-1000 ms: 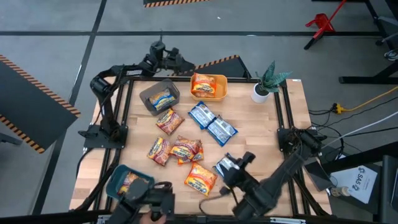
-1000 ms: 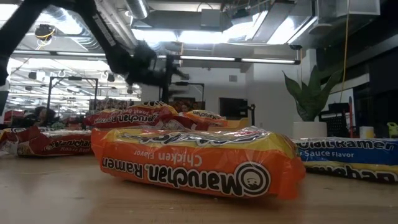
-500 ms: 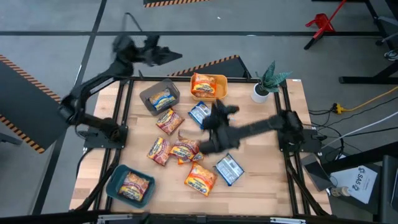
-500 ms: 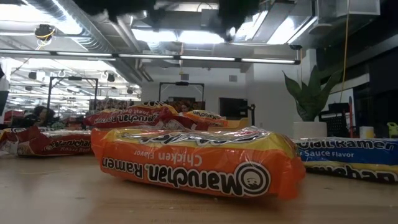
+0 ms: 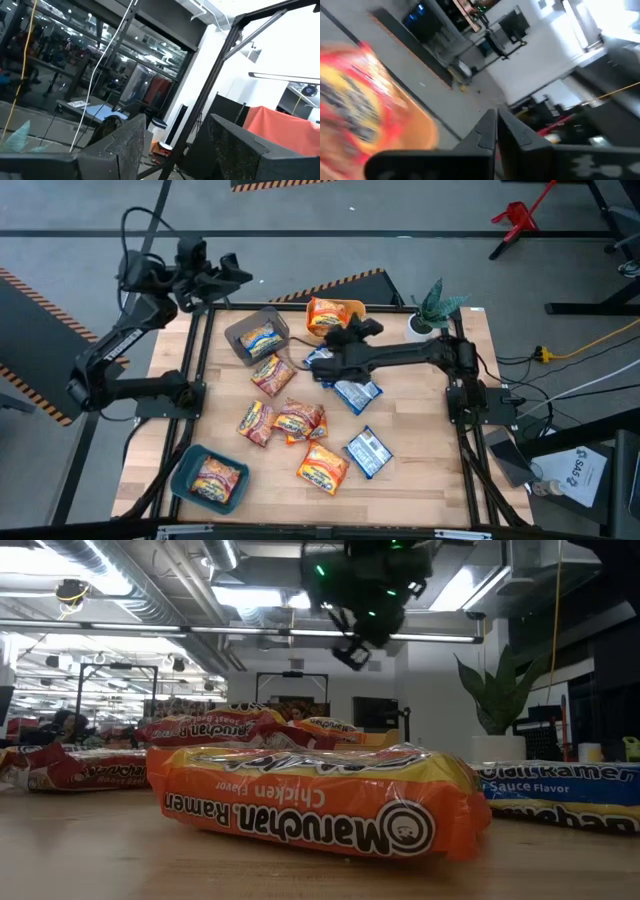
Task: Sort Maruchan noodles
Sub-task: Adjust the pack of orange ramen noodle soup
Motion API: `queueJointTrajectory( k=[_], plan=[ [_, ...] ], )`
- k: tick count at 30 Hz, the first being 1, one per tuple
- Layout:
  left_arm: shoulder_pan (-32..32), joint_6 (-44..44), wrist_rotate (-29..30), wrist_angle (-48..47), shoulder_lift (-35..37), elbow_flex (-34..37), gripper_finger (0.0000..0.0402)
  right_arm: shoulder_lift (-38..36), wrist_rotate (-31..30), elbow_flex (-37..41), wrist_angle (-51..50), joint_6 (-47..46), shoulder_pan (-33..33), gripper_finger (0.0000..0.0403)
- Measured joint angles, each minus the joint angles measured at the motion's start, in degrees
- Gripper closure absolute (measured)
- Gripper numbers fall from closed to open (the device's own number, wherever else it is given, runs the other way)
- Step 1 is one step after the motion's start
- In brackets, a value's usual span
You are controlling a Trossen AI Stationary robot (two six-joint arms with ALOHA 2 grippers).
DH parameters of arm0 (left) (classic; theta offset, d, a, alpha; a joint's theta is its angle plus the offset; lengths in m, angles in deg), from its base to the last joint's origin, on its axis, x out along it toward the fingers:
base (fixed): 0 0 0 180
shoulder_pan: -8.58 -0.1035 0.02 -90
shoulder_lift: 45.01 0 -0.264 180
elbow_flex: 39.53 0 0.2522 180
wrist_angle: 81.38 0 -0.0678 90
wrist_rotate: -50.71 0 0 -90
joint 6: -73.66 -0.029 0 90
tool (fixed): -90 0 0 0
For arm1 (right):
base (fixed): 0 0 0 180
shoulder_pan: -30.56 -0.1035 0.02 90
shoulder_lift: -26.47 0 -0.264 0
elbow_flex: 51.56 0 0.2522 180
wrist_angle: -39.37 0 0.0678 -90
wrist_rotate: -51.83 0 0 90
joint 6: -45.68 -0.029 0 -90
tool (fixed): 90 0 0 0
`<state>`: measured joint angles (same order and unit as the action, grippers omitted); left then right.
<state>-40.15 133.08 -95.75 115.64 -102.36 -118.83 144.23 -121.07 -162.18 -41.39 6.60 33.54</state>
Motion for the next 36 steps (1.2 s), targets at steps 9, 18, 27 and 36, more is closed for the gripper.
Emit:
queueJointTrajectory(
  k=[9,18,27,36],
  plan=[
    [0.0,-2.24,-0.12,-8.19,0.49,0.07,0.0191,0.59,23.6,0.01,50.9,40.93,2.46,0.0402],
    [0.0,-6.0,-2.86,-13.41,0.51,0.07,0.0191,-1.37,44.1,5.07,63.52,42.81,13.43,0.0403],
    [0.0,-6.18,-6.37,-15.21,2.39,0.13,0.0192,-11.83,54.31,29.73,88.79,38.15,22.22,0.0403],
    [0.06,-10.65,-3.34,-15.8,4.46,1.29,0.0192,-12.49,63.93,42.94,107.84,30.61,23.73,0.0403]
  ],
)
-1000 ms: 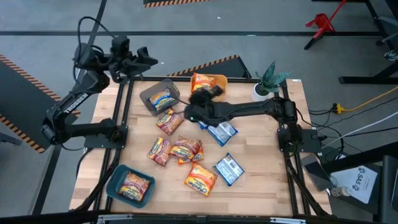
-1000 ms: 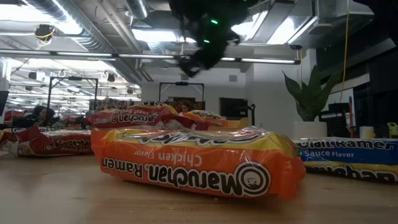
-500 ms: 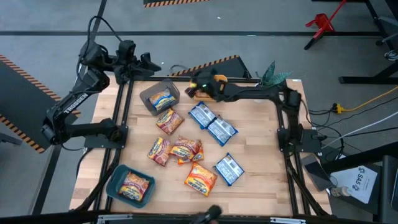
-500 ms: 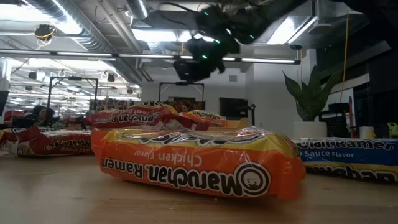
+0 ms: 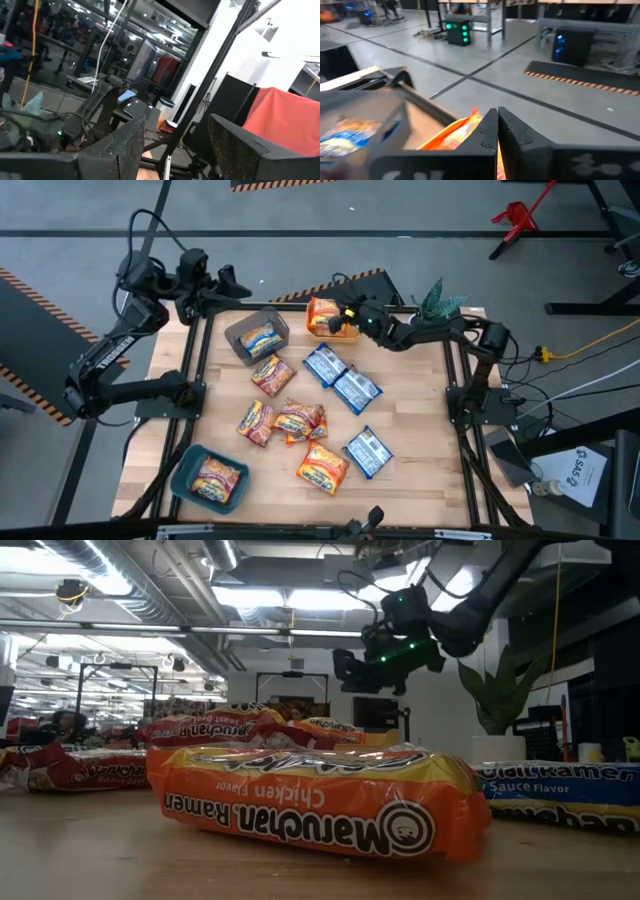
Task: Sort Maruchan noodles
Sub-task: Adjust the pack of orange ramen noodle soup
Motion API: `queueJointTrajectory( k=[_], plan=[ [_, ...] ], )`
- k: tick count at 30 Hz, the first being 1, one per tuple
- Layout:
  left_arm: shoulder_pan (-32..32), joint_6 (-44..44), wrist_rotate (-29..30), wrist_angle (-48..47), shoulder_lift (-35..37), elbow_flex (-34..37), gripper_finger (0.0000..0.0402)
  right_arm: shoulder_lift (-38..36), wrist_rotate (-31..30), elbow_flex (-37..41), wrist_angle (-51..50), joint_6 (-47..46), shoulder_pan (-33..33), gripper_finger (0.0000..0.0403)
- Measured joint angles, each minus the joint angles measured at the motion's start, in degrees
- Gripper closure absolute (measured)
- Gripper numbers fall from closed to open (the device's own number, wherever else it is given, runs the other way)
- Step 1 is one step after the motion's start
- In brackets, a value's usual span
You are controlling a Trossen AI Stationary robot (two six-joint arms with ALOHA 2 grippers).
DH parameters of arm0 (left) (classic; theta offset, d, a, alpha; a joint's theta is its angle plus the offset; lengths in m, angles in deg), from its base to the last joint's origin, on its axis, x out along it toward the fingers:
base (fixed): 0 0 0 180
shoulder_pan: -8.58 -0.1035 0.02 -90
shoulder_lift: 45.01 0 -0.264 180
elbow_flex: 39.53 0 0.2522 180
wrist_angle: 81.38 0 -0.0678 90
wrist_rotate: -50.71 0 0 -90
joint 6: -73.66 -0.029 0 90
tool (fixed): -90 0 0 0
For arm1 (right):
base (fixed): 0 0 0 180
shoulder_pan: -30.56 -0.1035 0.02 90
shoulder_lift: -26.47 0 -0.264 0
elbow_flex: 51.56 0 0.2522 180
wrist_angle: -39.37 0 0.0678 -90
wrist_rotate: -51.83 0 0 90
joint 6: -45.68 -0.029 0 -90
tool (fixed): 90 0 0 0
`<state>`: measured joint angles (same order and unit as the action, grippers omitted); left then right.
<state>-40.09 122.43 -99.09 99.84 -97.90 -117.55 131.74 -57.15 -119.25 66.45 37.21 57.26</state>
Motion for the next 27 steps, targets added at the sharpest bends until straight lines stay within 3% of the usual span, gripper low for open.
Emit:
queueJointTrajectory(
  k=[5,14,27],
  plan=[
    [0.01,0.01,0.47,-0.23,0.12,0.33,0.0192,2.63,4.14,-0.96,0.1,-0.61,-0.12,0.0403],
    [0.01,0.01,0.38,-1.35,0.12,0.35,0.0192,7.49,5.79,-3.61,-1.04,-3.11,-0.11,0.0403],
    [0.01,-4.41,0.91,-7.79,0.09,0.4,0.0192,8.33,9.58,-11.39,-19.99,0.47,-0.14,0.0403]
  ],
)
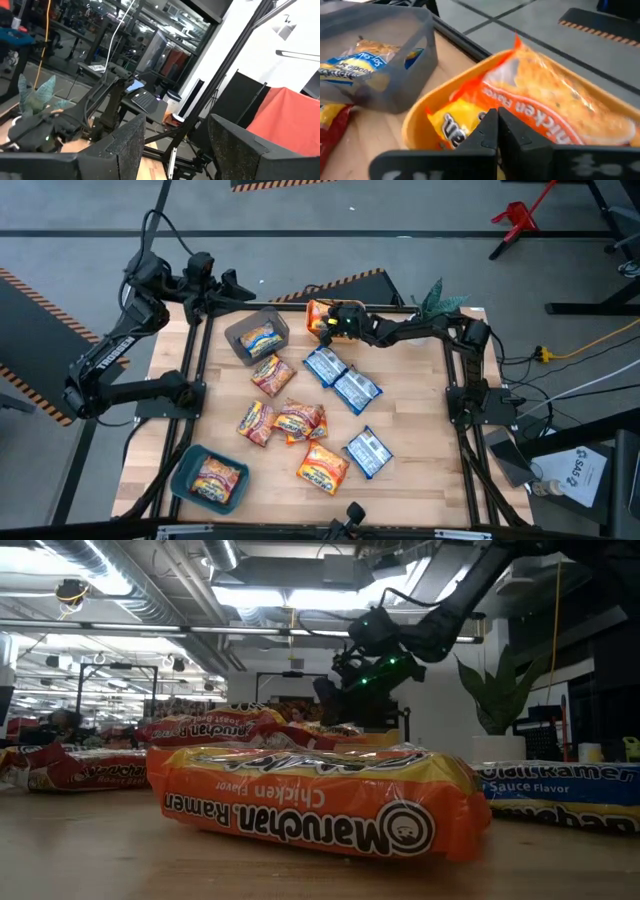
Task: Sort Maruchan noodles
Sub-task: Adjust the pack of orange ramen noodle soup
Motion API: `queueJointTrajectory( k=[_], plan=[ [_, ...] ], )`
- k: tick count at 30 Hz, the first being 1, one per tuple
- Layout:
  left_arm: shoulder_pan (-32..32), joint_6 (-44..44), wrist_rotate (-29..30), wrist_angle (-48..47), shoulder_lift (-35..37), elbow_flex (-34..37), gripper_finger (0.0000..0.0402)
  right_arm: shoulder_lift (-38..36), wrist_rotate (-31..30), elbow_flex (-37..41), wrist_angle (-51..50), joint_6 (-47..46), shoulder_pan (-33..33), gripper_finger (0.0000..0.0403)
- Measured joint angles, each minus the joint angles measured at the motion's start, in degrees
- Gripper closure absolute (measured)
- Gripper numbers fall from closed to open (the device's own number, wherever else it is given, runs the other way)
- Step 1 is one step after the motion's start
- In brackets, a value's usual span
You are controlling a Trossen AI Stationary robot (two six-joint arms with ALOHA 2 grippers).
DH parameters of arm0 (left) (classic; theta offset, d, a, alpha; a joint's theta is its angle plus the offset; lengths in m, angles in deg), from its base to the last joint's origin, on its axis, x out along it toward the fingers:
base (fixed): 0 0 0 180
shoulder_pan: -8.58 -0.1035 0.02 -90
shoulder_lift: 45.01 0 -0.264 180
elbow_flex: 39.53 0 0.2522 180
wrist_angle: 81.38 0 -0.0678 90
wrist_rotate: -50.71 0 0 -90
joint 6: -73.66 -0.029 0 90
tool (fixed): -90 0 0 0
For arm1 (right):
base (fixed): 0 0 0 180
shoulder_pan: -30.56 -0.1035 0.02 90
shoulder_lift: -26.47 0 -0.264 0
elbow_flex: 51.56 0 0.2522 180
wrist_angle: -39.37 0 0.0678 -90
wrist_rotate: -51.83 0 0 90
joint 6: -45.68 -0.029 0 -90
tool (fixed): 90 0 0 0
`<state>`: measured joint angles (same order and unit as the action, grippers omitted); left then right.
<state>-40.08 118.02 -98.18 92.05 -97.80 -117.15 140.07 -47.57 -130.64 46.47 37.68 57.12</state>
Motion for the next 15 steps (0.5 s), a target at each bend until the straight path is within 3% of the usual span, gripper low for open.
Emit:
queueJointTrajectory(
  k=[7,11,15],
  plan=[
    [0.0,-0.04,0.96,-0.73,0.0,0.0,0.0192,0.0,-1.17,-7.52,-1.69,4.02,-0.84,0.0403],
    [0.0,-0.43,1.0,-0.77,0.0,0.0,0.0192,0.0,-5.95,-8.3,-4.01,4.02,-0.18,0.0403],
    [0.0,-0.81,1.73,-1.53,0.0,0.0,0.0192,1.08,-6.13,-8.43,-5.74,4.02,0.21,0.0403]
  ],
)
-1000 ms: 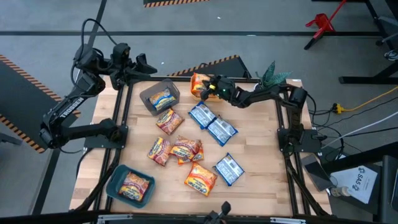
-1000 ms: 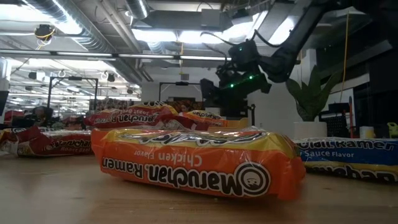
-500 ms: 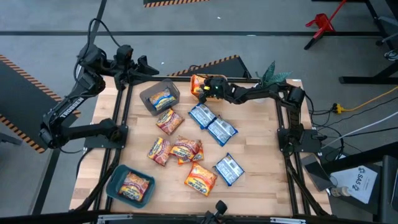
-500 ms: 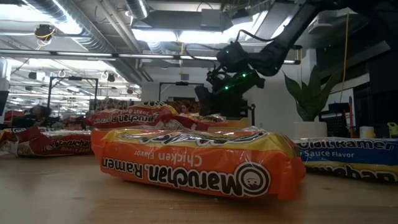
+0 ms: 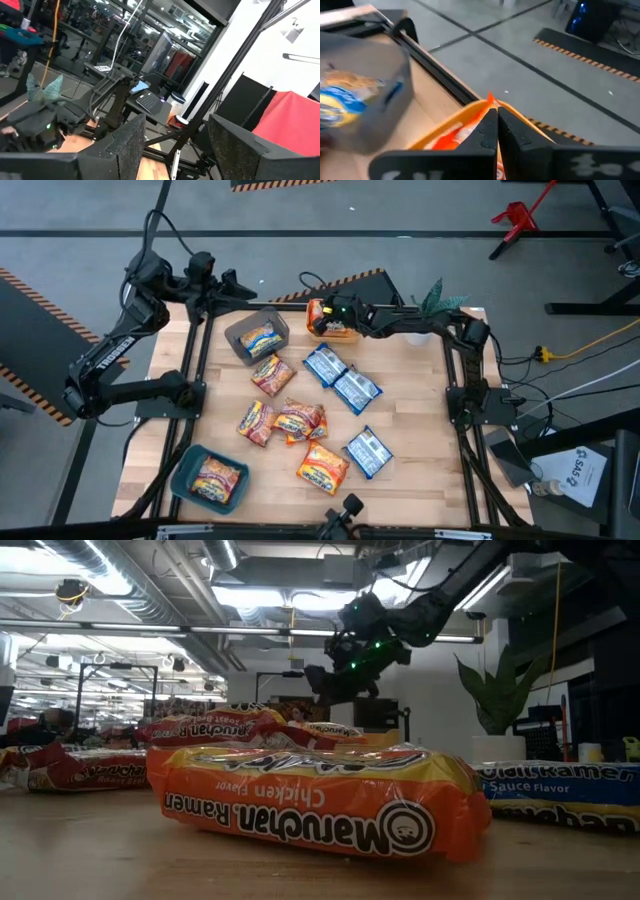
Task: Sort Maruchan noodles
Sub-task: Adjust the pack of orange ramen noodle soup
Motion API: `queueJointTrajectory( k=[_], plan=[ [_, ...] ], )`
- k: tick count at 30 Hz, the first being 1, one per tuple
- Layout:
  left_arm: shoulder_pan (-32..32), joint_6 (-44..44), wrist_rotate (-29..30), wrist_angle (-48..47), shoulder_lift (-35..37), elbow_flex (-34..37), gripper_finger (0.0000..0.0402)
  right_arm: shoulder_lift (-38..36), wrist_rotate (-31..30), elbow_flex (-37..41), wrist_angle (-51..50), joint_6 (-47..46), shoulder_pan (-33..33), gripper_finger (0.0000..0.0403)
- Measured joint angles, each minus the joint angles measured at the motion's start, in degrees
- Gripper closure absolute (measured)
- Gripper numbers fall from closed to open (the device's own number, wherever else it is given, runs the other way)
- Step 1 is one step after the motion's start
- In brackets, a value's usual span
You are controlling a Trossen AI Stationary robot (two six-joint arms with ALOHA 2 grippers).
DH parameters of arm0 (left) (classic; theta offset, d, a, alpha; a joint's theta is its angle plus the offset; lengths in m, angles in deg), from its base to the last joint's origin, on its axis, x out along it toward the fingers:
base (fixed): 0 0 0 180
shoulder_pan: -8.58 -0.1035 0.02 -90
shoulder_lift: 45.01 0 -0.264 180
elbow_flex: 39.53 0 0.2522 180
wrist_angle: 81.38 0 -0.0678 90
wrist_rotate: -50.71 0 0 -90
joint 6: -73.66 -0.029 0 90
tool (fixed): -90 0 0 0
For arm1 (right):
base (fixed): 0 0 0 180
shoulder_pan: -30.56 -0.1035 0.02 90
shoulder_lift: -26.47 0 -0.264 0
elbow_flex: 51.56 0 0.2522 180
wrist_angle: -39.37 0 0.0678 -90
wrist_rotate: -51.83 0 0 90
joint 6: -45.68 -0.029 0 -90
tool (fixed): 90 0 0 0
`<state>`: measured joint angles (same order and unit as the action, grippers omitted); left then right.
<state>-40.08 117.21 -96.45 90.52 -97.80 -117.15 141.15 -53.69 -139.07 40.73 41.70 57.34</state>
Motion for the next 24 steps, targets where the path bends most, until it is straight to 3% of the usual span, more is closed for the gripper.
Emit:
queueJointTrajectory(
  k=[8,13,17,24],
  plan=[
    [0.0,-1.96,3.26,-4.45,0.0,0.0,0.0192,1.96,3.16,-1.36,-2.66,-0.02,0.4,0.0403],
    [0.0,-2.18,3.68,-9.55,0.0,0.0,0.0192,1.96,8.75,-5.12,-10.45,-1.18,1.8,0.0403],
    [0.02,-3.57,4.71,-15.27,-0.13,0.0,0.0192,1.96,9.7,-7.55,-17.45,-2.3,3.1,0.0403],
    [0.0,-6.67,5.74,-17.98,-0.11,0.0,0.0192,2.11,11.57,-8.0,-18.14,-1.79,4.81,0.0403]
  ],
)
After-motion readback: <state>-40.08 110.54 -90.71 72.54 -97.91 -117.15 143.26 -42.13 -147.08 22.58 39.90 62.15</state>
